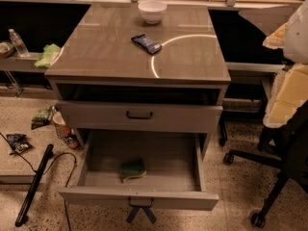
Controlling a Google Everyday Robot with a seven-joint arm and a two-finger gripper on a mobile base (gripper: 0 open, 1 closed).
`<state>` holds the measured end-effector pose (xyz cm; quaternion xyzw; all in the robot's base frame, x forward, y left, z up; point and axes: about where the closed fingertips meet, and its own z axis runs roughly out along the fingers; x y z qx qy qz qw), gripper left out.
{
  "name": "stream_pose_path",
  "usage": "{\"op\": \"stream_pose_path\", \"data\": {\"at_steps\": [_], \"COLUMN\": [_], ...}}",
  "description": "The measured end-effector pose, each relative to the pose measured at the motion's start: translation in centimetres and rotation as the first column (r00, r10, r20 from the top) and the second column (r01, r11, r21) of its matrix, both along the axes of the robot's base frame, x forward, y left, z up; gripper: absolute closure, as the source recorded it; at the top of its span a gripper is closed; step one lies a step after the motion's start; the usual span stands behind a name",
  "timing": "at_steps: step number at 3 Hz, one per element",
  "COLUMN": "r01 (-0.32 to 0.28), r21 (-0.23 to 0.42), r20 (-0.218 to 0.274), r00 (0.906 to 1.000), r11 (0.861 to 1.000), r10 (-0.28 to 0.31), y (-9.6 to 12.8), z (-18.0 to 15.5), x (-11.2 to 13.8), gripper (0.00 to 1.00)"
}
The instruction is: Pick sponge from middle drawer and place on counter
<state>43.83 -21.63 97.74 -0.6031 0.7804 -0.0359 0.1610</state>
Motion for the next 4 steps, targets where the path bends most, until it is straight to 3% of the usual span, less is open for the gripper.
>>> {"op": "stream_pose_path", "data": {"at_steps": [1, 2, 3, 4], "r01": [0.000, -0.023, -0.064, -0.112], "r21": [0.000, 0.092, 0.252, 0.395], "r20": [0.000, 0.015, -0.025, -0.073], "r00": [1.0000, 0.9997, 0.9970, 0.9857], "r11": [1.000, 0.995, 0.966, 0.912], "r10": [0.000, 0.021, 0.073, 0.152], "y": [0.0, 0.9, 4.9, 10.9], "z": [0.0, -1.7, -8.3, -16.5], "x": [0.0, 0.7, 1.5, 1.5], "gripper": [0.00, 0.00, 0.00, 0.00]}}
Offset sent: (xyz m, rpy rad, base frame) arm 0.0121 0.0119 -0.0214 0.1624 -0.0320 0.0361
